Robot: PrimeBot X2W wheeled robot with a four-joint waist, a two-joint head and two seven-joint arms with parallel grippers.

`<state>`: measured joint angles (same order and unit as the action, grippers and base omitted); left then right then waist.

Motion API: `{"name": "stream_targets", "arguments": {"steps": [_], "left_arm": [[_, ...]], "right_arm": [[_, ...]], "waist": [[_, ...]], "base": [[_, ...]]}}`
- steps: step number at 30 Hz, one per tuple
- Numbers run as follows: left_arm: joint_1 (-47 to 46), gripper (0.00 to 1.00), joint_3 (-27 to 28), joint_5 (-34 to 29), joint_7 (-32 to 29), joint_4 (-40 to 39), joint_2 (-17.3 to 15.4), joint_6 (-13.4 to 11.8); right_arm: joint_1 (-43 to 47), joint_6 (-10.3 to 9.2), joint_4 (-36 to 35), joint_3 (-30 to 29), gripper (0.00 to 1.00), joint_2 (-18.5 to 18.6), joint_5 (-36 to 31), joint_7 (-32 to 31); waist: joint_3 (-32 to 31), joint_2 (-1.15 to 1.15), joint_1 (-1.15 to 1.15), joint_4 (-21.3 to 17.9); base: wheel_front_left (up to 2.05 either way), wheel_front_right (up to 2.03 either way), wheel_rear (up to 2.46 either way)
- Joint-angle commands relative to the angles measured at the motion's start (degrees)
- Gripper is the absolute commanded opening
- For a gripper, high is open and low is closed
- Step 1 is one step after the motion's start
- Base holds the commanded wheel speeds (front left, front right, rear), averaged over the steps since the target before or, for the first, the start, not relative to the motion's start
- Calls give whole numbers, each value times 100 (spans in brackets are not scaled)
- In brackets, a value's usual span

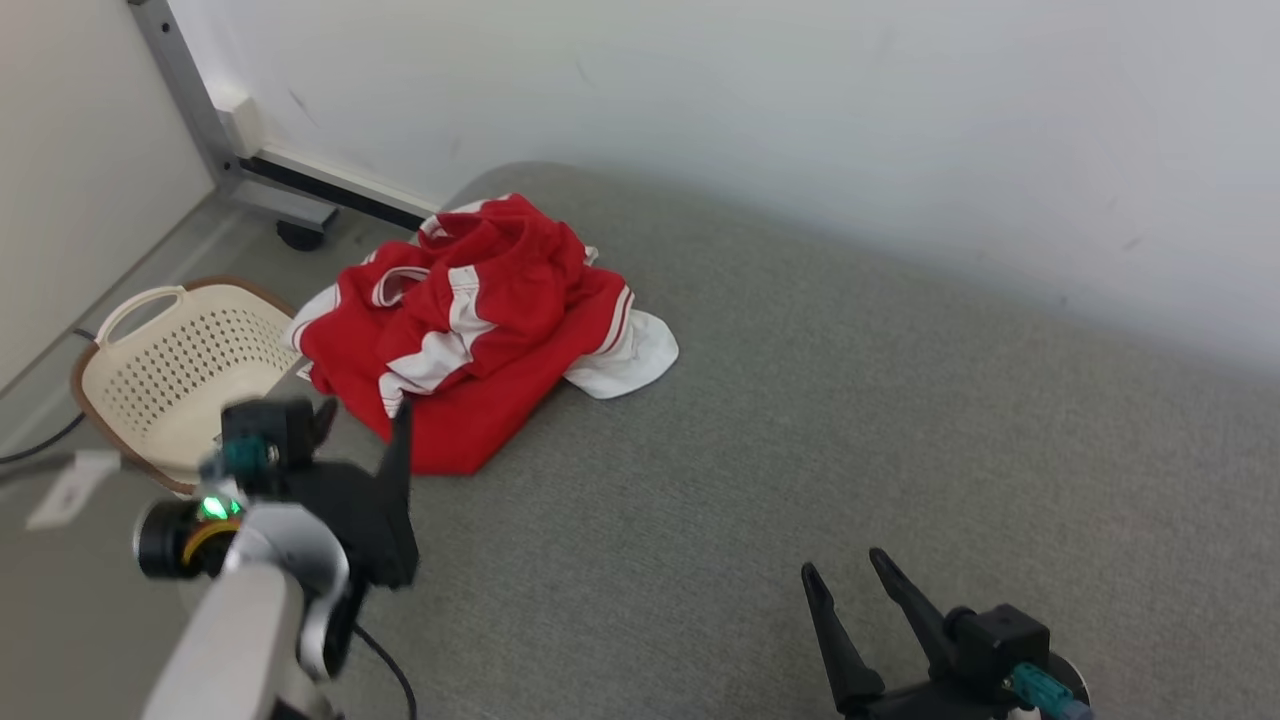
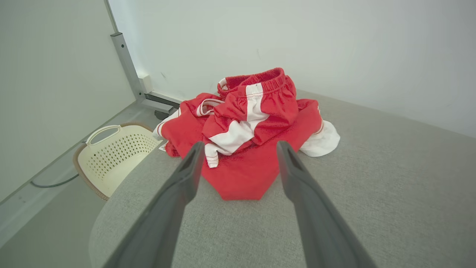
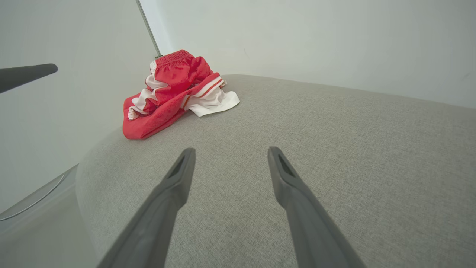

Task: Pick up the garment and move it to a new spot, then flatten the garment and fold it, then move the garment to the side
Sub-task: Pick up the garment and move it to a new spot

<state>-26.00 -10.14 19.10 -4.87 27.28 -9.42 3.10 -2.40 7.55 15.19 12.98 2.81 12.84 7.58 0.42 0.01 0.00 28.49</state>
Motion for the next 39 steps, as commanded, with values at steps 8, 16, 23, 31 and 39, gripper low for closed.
{"name": "stream_targets", "arguments": {"steps": [8, 16, 23, 31, 39], "left_arm": [[-1731, 100, 333, 400, -641, 1466, -297, 135], [-2471, 100, 555, 712, -503, 2280, -568, 276], [-2771, 100, 649, 676, -489, 2767, -792, 0], [-3040, 100, 703, 627, -350, 3259, -896, -544], [-3012, 0, 534, 541, -341, 3475, -1046, -368]], "right_arm": [[-280, -12, -1195, 8, 100, 61, -629, -649], [-267, -12, -2189, -29, 100, 271, -766, -1060], [-46, -12, -2563, -153, 100, 228, -791, -1134], [-76, -12, -2549, -108, 100, 170, -744, -1091], [-93, -12, -2124, 53, 100, 119, -524, -909]], "waist": [[1476, -1, 0, -1391], [2168, -1, 0, -1959], [2482, -1, 0, -2146], [2462, -1, 0, -2223], [1806, -1, 0, -2190]], "base": [[0, 0, 0], [0, 0, 0], [0, 0, 0], [0, 0, 0], [0, 0, 0]]}}
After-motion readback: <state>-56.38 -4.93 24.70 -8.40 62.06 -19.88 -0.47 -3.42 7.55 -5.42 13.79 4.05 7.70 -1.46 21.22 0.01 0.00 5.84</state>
